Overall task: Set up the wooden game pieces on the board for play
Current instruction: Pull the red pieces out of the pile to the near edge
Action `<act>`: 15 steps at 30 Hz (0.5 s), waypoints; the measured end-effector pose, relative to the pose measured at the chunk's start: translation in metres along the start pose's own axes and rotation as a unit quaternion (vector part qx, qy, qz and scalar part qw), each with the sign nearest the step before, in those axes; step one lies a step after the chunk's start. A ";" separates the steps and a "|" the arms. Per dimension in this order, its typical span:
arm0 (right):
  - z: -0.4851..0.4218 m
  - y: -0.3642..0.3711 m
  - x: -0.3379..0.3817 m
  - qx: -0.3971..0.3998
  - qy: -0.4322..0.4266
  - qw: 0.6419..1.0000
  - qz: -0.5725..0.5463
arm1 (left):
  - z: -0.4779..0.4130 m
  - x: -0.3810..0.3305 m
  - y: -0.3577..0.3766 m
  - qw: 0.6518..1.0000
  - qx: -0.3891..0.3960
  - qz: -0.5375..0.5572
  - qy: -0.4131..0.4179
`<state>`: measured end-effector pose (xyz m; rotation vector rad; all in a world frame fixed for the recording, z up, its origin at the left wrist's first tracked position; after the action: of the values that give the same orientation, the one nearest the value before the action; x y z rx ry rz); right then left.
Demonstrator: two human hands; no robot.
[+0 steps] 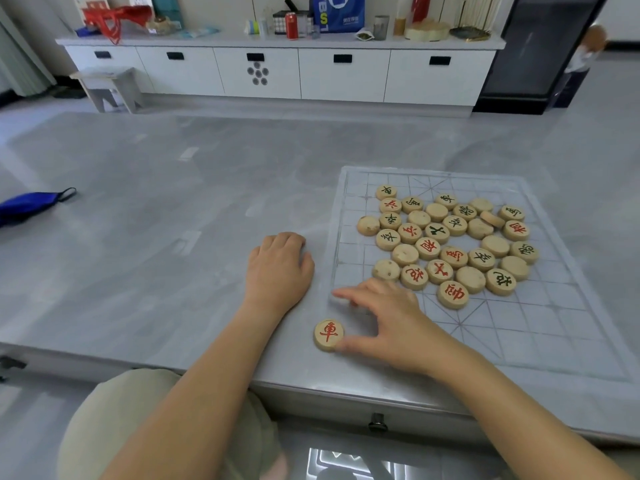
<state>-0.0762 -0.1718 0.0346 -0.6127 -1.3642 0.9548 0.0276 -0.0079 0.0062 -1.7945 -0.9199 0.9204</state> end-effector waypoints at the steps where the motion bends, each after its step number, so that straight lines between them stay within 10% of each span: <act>1: -0.003 -0.008 -0.008 -0.038 0.023 0.999 -0.017 | 0.000 0.000 0.000 1.000 0.002 -0.001 0.001; 5: -0.016 -0.034 -0.040 -0.221 0.118 0.967 0.048 | -0.001 0.000 0.000 1.000 0.008 0.001 0.000; 15: -0.020 -0.027 -0.048 -0.278 0.053 0.929 0.241 | -0.001 0.000 0.000 1.000 0.009 -0.002 -0.002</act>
<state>-0.0482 -0.2234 0.0288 -1.4620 -1.4180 0.8920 0.0284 -0.0077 0.0066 -1.7770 -0.9142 0.9271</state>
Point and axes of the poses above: each hand's wrist, its own z-axis away from the middle knuckle, its own y-axis out of the palm, x = y × z, the point moved 3 cm from there along -z, towards the middle knuckle, and after that the axes turned 12 degrees about y, right-handed, at the moved point
